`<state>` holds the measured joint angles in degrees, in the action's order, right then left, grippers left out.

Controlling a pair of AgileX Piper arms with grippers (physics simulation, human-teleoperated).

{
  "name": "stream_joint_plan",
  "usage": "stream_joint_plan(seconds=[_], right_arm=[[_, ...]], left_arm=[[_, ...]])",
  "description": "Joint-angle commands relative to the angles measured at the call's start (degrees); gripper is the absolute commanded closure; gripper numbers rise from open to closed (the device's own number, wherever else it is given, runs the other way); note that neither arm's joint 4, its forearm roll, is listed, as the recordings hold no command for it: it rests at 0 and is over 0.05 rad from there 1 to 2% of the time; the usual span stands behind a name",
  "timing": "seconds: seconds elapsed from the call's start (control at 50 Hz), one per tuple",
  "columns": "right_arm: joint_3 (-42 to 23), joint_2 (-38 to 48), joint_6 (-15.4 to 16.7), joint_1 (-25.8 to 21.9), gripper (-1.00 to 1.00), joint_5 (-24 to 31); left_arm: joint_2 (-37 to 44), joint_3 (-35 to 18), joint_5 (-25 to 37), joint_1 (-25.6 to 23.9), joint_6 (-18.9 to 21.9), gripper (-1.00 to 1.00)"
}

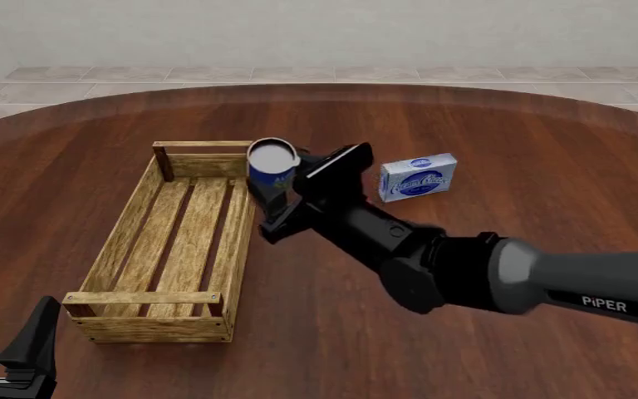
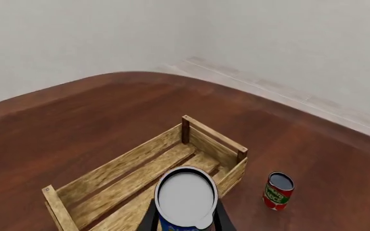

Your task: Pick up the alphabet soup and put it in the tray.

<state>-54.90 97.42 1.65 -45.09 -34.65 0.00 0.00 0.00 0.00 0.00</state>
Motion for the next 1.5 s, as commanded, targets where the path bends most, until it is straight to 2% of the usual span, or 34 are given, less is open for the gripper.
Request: stream_joint_plan(seconds=[0.02,0.46,0.84,1.04,1.16,1.28,1.5], right_arm=[[-6.07,2.45,-1.27,-1.85,1.0,2.15],[-17.46,10.01,-1.21,-5.81,1.0,6.85],[-23.18,14.81,-1.14,-7.5,1.0,8.13],[-27.43,18.67,0.66,-6.54,1.0,9.06],[-30.32,21.28,0.58,-6.15,1.0,9.5],[-30.81,22.68,1.14,-5.81,1.0,8.11],[-32.84,24.66,0.31,-5.51,1.0,7.62]], left_arm=[[0.0,0.0,0.0,0.0,0.0,-1.0],[0.0,0.0,0.0,0.0,0.0,-1.0],[0.0,0.0,0.0,0.0,0.0,-1.0],[0.0,0.0,0.0,0.0,0.0,-1.0],[0.0,0.0,0.0,0.0,0.0,-1.0],[0.0,0.0,0.0,0.0,0.0,-1.0],[0.0,0.0,0.0,0.0,0.0,-1.0]])
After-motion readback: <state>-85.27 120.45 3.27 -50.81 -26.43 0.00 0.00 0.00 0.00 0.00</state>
